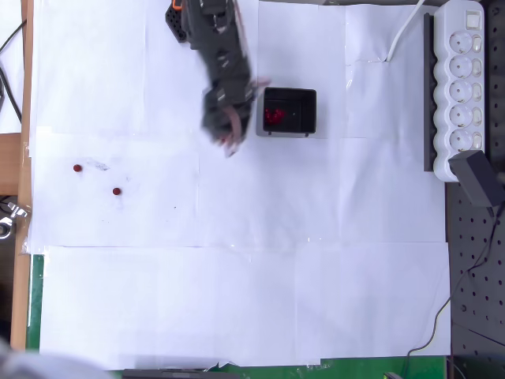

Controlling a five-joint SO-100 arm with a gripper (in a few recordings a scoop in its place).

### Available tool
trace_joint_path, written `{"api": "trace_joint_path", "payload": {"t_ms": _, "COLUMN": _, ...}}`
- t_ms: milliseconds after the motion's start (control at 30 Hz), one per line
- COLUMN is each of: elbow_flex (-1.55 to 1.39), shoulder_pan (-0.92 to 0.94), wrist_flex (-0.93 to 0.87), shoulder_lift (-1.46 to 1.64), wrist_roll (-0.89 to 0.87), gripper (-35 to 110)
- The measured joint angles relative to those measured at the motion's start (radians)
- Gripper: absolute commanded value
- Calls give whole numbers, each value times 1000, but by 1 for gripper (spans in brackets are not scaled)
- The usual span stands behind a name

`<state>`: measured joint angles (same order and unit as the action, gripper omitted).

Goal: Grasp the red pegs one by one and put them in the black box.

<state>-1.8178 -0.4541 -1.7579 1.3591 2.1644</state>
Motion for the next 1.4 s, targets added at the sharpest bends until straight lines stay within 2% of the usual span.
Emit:
{"api": "trace_joint_path", "payload": {"t_ms": 133, "elbow_flex": 0, "shoulder_pan": -183, "wrist_flex": 9, "shoulder_lift": 0, "wrist_roll": 101, "gripper": 0}}
{"api": "trace_joint_path", "payload": {"t_ms": 267, "elbow_flex": 46, "shoulder_pan": -296, "wrist_flex": 129, "shoulder_lift": 3, "wrist_roll": 178, "gripper": 0}}
{"api": "trace_joint_path", "payload": {"t_ms": 567, "elbow_flex": 275, "shoulder_pan": -325, "wrist_flex": 466, "shoulder_lift": 89, "wrist_roll": 196, "gripper": 1}}
{"api": "trace_joint_path", "payload": {"t_ms": 733, "elbow_flex": 362, "shoulder_pan": -319, "wrist_flex": 577, "shoulder_lift": 126, "wrist_roll": 176, "gripper": 12}}
{"api": "trace_joint_path", "payload": {"t_ms": 800, "elbow_flex": 362, "shoulder_pan": -311, "wrist_flex": 589, "shoulder_lift": 135, "wrist_roll": 176, "gripper": 21}}
{"api": "trace_joint_path", "payload": {"t_ms": 1000, "elbow_flex": 337, "shoulder_pan": -298, "wrist_flex": 563, "shoulder_lift": 137, "wrist_roll": 176, "gripper": 24}}
{"api": "trace_joint_path", "payload": {"t_ms": 1133, "elbow_flex": 219, "shoulder_pan": -255, "wrist_flex": 466, "shoulder_lift": 114, "wrist_roll": 179, "gripper": 25}}
{"api": "trace_joint_path", "payload": {"t_ms": 1267, "elbow_flex": 46, "shoulder_pan": -176, "wrist_flex": 348, "shoulder_lift": 9, "wrist_roll": 156, "gripper": 25}}
{"api": "trace_joint_path", "payload": {"t_ms": 1400, "elbow_flex": 75, "shoulder_pan": -26, "wrist_flex": 351, "shoulder_lift": -132, "wrist_roll": 55, "gripper": 25}}
